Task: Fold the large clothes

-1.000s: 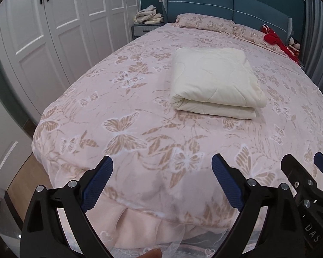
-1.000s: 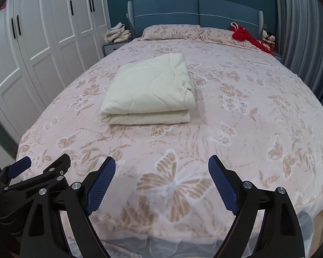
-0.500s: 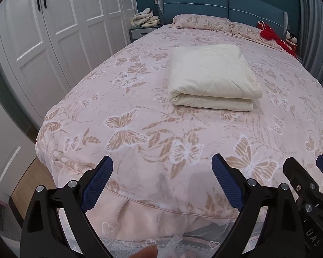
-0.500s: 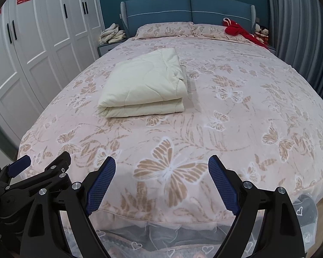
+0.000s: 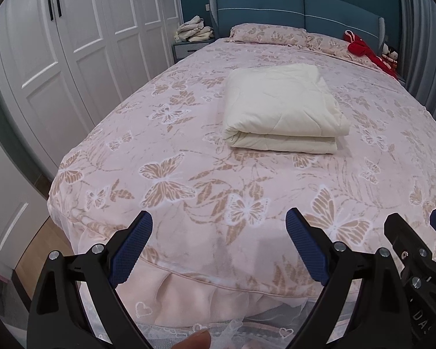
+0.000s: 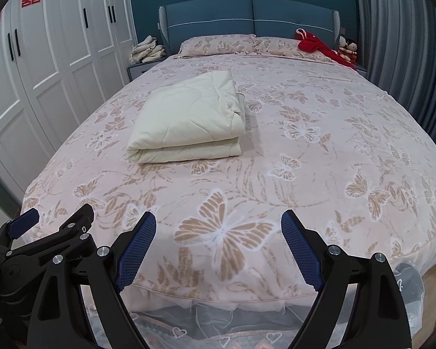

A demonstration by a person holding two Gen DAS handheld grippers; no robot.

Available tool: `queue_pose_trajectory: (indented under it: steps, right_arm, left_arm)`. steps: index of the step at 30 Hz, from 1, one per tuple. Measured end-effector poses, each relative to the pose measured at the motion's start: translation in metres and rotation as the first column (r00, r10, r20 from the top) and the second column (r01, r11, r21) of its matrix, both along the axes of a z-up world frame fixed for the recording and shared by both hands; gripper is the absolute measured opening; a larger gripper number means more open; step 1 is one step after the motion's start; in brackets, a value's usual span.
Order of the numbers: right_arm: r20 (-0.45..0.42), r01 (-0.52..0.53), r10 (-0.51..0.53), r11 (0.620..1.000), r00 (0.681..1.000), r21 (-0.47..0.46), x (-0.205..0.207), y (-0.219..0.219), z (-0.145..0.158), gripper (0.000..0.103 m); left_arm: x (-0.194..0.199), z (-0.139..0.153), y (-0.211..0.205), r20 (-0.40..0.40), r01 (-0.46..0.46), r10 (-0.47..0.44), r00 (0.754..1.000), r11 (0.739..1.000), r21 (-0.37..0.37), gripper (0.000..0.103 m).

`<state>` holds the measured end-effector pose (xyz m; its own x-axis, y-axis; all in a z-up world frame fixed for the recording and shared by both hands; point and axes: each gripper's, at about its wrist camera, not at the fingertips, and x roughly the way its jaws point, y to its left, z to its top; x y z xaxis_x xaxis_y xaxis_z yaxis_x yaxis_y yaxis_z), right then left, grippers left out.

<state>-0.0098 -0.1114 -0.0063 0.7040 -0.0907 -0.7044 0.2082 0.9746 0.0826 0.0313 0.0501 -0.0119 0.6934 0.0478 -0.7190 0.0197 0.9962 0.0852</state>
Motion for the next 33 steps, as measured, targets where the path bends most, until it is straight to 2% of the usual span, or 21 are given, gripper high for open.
queue_pose_trajectory:
  steps: [33]
  right_arm:
    - [0.002,-0.001,0.001,1.0,1.0,0.001,-0.001,-0.0006,0.0006,0.086]
  left_arm:
    - [0.0002,0.0013,0.0024,0.005,-0.001,0.001,1.0,1.0,0.001,0.091]
